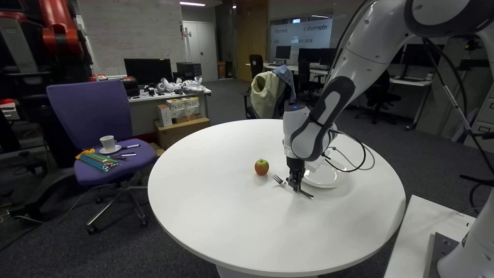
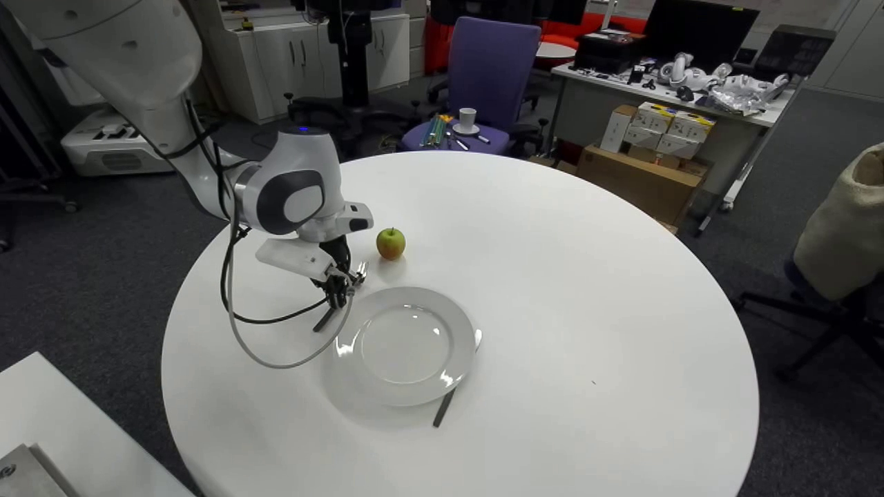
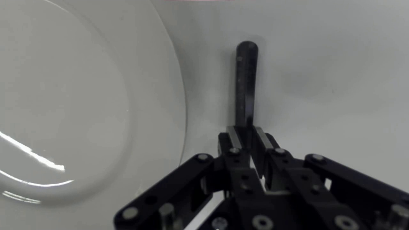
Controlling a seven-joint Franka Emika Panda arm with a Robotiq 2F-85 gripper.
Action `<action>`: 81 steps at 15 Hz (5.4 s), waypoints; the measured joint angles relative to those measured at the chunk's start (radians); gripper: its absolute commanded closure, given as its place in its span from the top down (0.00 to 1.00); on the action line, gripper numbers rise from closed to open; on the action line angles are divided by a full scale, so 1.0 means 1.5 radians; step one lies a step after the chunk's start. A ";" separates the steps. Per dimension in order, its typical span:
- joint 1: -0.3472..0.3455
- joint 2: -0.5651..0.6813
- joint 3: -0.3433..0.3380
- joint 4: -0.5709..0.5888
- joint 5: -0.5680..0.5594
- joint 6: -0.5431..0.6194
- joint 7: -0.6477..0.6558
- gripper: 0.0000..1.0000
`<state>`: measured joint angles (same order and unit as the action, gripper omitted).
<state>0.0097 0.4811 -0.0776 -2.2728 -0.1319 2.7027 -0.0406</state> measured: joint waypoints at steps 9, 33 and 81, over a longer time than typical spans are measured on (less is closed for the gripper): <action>-0.073 -0.105 0.024 -0.048 0.037 -0.001 -0.079 0.04; -0.186 -0.075 -0.019 -0.043 0.109 -0.066 -0.276 0.04; -0.213 -0.028 -0.050 0.065 0.091 -0.079 -0.270 1.00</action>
<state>-0.3091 0.4386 -0.1533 -2.1749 0.0041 2.5842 -0.4457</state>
